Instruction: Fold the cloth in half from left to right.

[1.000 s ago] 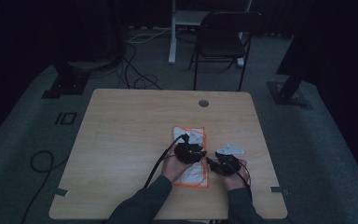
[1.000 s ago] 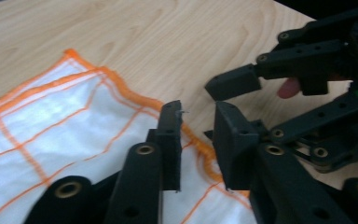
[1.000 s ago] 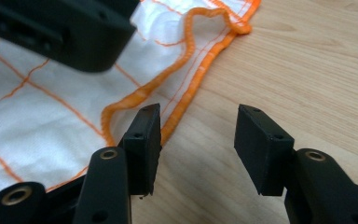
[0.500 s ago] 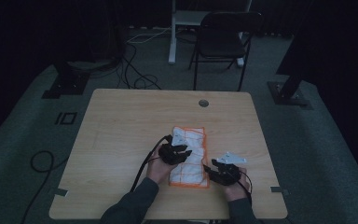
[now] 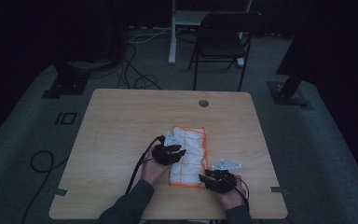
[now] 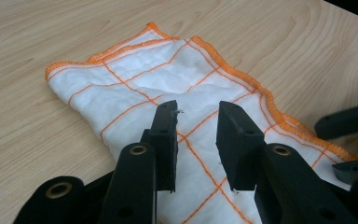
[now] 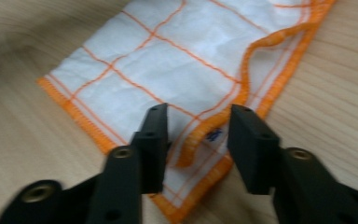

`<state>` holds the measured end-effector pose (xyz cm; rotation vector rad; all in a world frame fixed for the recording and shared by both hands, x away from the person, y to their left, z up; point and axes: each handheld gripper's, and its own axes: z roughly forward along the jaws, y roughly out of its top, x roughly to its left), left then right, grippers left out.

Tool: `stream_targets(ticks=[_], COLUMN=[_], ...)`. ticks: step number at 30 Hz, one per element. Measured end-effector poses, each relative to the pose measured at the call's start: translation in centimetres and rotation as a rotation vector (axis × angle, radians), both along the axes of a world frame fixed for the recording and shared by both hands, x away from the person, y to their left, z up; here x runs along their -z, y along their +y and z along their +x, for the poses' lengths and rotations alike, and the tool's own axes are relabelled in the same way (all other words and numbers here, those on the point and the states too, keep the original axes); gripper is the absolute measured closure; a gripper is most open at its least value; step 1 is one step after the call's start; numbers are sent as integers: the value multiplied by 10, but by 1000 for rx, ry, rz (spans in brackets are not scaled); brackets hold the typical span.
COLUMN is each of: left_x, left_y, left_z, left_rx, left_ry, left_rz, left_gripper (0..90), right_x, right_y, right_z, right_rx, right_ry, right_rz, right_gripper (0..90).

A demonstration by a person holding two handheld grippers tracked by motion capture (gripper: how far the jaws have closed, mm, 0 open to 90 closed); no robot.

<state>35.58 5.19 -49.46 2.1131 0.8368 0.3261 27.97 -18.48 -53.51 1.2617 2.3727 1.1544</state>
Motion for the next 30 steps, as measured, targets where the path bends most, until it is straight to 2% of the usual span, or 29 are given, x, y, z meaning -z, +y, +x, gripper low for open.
stream_targets(ticks=[1, 2, 3, 4, 5, 11, 14, 17, 20, 24, 26, 30], left_x=[1, 1, 2, 2, 2, 2, 3, 4, 5, 5, 6, 7], left_y=[-1, -1, -1, -1, -2, -3, -3, -3, -3, -2, -1, 0], left_z=[0, 0, 1, 1, 1, 0, 1, 1, 0, 0, -1, -1], left_rx=[1, 1, 2, 2, 3, 1, 1, 0, -1, -2, -3, -8], left_ry=[1, 1, 4, 4, 3, 1, 1, 1, -1, 1, 0, 4], left_rz=[1, 1, 4, 4, 4, 3, 6, 12, 14, 14, 15, 10], left_gripper=[692, 692, 692, 692, 692, 691, 689, 688, 683, 682, 682, 681], right_x=[-2, -2, -6, -6, -10, -22, -25, -24, -22, -18, -13, -10], right_y=[1, 1, 2, 2, 3, 0, -3, -5, -6, -5, -3, 2], right_z=[-1, -1, -3, -3, -5, -10, -13, -13, -11, -8, -7, -6], right_rx=[-8, -8, -8, -8, -5, -7, -10, 0, 20, 15, -2, -22], right_ry=[-3, -3, -29, -29, -57, -99, -101, -101, -103, -77, -53, -36], right_rz=[3, 3, 0, 0, 4, 22, 31, 17, 5, -16, -28, -39], right_gripper=[746, 746, 831, 831, 856, 851, 827, 692, 661, 658, 666, 671])
